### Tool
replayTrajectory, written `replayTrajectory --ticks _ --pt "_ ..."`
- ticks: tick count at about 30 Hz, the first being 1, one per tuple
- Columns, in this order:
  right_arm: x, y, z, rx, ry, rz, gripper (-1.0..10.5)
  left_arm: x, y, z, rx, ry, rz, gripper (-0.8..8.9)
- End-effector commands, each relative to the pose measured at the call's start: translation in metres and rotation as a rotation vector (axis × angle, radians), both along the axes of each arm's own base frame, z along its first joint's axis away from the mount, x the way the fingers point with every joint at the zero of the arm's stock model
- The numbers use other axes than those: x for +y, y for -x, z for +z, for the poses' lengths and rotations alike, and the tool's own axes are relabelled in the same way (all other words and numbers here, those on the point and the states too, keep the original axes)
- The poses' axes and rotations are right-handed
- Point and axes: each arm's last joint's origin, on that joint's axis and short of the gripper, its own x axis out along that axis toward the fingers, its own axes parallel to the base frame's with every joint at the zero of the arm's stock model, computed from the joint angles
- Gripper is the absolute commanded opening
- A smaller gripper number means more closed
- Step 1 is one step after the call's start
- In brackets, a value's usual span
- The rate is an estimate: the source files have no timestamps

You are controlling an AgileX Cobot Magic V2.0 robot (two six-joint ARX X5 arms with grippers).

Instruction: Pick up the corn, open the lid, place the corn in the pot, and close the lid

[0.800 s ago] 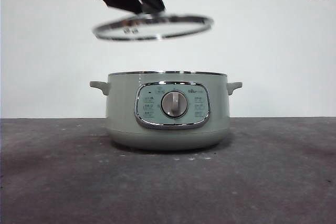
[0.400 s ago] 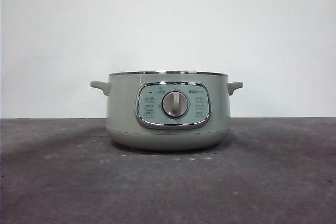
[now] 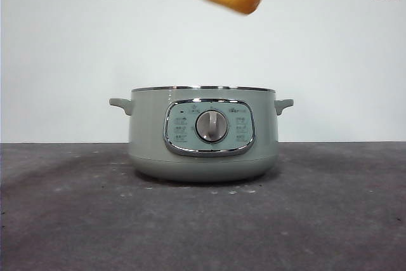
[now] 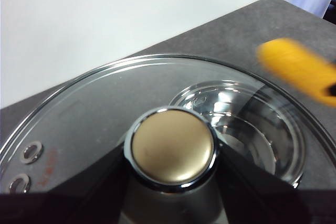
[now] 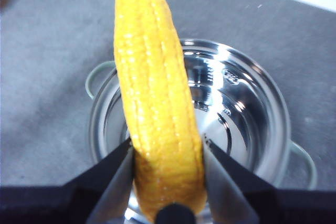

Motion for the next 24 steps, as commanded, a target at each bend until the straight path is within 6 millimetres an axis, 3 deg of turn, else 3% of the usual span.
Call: replayTrajectory --ticks 1,5,10,17,24 --pt "0.019 -0.031 -0.018 0.059 0.069 0.038 -0.1 0.003 0.016 0.017 -0.097 0.006 -0.017 -0.06" --pt "0.038 -0.064 -0.043 0.142 0.122 0.046 -0.1 0.004 0.029 0.020 -0.086 -0.004 -0.020 -0.06" --pt "0.050 -0.087 -0.074 0.199 0.164 0.051 -0.1 0.007 0.046 0.023 -0.082 -0.019 -0.026 -0.06" --pt "0.058 -0.103 -0.115 0.260 0.239 0.048 -0.1 0.010 0.068 0.031 -0.112 -0.013 -0.028 -0.06" --pt "0.061 -0.109 -0.133 0.277 0.277 0.053 -0.1 0.012 0.083 0.035 -0.131 -0.003 -0.026 -0.06"
